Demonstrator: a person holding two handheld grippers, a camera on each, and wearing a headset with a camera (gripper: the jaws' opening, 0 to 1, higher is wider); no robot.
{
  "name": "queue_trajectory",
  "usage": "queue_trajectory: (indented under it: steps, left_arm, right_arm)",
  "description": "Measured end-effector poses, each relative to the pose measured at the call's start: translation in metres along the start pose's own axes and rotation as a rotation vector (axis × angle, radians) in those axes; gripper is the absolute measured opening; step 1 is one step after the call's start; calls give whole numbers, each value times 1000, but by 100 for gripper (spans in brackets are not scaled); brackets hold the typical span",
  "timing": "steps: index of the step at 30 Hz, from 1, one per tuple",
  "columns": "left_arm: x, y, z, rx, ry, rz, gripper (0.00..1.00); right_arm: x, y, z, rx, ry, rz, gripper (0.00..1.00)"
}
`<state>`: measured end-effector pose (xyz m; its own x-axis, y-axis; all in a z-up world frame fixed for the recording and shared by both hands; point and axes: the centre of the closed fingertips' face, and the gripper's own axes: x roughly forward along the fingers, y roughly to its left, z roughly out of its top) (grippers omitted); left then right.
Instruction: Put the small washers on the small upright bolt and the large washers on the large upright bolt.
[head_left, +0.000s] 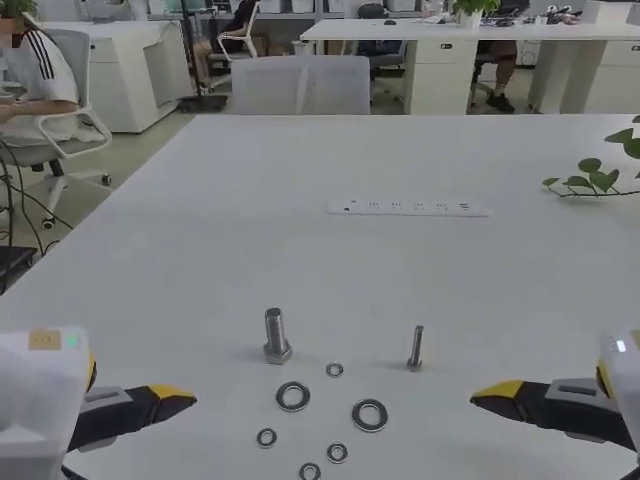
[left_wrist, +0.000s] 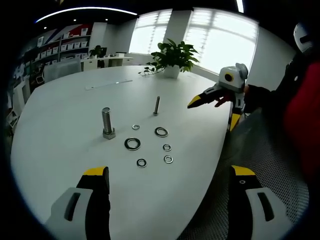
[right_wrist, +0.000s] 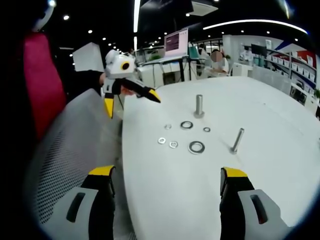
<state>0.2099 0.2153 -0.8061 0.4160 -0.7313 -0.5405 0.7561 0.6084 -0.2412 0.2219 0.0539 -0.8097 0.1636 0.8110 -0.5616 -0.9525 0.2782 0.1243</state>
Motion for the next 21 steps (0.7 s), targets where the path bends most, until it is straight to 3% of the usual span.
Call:
queue_trajectory:
  steps: [21]
  left_arm:
    - [-2, 5, 5, -15, -38, 21, 98]
  right_arm:
    - [3, 0, -1, -8, 22, 17, 87]
